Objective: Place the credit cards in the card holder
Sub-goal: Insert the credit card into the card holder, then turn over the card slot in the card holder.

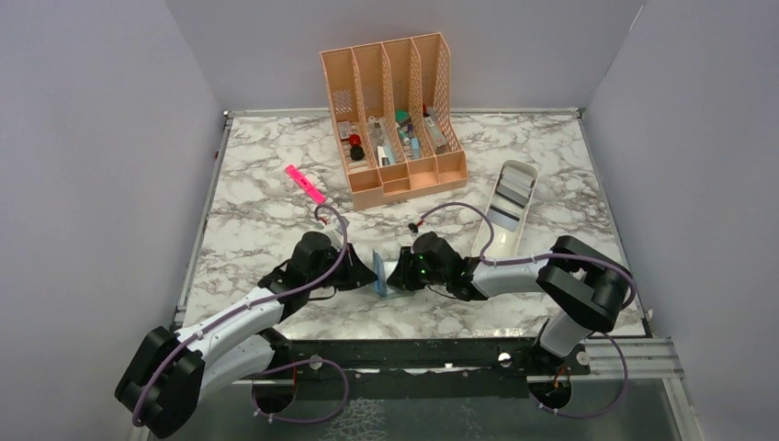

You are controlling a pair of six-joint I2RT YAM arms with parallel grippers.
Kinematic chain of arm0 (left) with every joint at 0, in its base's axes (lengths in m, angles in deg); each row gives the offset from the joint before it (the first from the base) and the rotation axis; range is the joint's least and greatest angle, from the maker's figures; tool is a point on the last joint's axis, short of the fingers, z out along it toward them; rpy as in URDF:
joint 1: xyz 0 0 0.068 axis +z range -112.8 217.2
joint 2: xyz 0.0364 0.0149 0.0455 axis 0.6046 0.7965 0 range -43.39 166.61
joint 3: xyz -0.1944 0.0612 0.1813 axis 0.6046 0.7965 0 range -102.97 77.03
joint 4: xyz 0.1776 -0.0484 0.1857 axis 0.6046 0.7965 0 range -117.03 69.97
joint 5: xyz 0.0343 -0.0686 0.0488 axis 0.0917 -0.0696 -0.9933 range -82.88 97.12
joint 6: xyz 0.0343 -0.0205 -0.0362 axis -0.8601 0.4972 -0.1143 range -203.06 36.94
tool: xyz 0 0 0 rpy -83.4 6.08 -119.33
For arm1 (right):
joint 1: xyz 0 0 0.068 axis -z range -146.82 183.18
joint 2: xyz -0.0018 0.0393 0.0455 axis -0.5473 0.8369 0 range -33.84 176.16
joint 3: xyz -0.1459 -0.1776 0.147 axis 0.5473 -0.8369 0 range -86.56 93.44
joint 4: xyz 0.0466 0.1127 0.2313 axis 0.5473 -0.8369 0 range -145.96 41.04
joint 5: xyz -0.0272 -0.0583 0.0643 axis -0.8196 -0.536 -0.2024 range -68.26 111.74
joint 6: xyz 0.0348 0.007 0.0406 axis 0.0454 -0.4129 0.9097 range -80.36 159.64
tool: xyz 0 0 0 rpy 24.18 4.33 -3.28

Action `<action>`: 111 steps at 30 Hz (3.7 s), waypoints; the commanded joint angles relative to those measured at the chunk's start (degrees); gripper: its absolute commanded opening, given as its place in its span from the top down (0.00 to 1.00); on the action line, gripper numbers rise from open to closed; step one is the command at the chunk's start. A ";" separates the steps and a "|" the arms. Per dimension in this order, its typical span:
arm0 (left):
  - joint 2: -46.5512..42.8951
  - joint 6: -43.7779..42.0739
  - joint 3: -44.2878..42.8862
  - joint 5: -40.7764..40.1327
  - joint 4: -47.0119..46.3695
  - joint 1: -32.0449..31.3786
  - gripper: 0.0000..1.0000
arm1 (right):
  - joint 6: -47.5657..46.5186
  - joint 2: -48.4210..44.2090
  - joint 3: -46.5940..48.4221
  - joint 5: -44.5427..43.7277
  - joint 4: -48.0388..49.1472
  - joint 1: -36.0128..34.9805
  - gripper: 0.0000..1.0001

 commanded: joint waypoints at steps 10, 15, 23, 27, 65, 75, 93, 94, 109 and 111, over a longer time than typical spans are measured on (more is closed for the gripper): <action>-0.47 -2.21 -2.30 -1.61 2.99 0.00 0.63 | -0.72 1.73 0.11 0.15 0.14 -0.32 0.80; 0.05 -2.43 -2.59 -1.82 3.13 0.00 0.55 | -0.92 1.97 0.21 0.46 0.14 -0.32 0.80; 0.50 -2.41 -2.95 -2.15 2.94 0.02 0.54 | -0.91 2.06 0.29 0.77 0.31 -0.36 0.80; 0.51 -2.45 -3.02 -2.35 2.86 0.03 0.54 | -0.86 2.11 0.23 0.92 0.47 -0.37 0.80; 2.50 -7.46 -6.83 -7.19 10.35 -0.05 1.00 | -0.56 -4.87 0.58 -0.11 -4.93 -0.31 0.65; 6.95 -11.39 -19.04 -16.94 26.29 -3.80 1.00 | -2.03 -10.11 1.62 -4.58 -10.83 -0.30 0.61; 14.64 -7.68 -24.19 -21.16 26.94 -12.26 1.00 | -20.05 -24.62 7.43 -24.61 -27.41 0.01 0.55; 13.95 -7.50 -23.41 -19.77 25.57 -12.12 1.00 | -22.08 -25.44 8.23 -26.39 -28.32 0.25 0.53; 9.35 -4.78 -17.36 -14.05 21.84 -8.08 0.78 | -49.20 -26.31 16.12 -26.33 -31.77 20.40 0.50; 8.76 -4.87 -16.91 -14.45 22.25 -7.44 0.73 | -54.39 -25.49 16.52 -21.81 -31.64 23.11 0.49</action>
